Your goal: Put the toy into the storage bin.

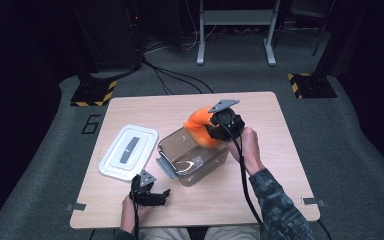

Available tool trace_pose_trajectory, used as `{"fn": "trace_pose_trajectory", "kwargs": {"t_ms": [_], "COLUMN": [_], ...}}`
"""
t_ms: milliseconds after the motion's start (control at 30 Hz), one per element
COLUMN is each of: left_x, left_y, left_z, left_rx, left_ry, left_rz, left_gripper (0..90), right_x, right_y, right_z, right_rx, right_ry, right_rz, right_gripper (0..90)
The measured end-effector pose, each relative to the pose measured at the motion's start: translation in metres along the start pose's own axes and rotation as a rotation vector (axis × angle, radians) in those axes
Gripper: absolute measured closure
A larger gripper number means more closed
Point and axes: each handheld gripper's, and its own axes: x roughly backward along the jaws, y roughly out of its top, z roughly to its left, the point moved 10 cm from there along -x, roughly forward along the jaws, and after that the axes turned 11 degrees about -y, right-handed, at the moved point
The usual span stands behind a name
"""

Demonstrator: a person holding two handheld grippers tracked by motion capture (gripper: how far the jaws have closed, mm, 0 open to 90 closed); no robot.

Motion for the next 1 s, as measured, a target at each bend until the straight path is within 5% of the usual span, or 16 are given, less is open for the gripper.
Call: {"fn": "trace_pose_trajectory", "kwargs": {"t_ms": [1000], "left_x": [0.0], "left_y": [0.0], "left_z": [0.0], "left_rx": [0.0], "left_ry": [-0.002], "left_rz": [0.002], "left_gripper": [10.8], "right_x": [-0.03], "right_y": [-0.023], "right_z": [0.016], "right_rx": [-0.001], "right_ry": [0.047], "right_rz": [0.075], "right_gripper": [59.5]}}
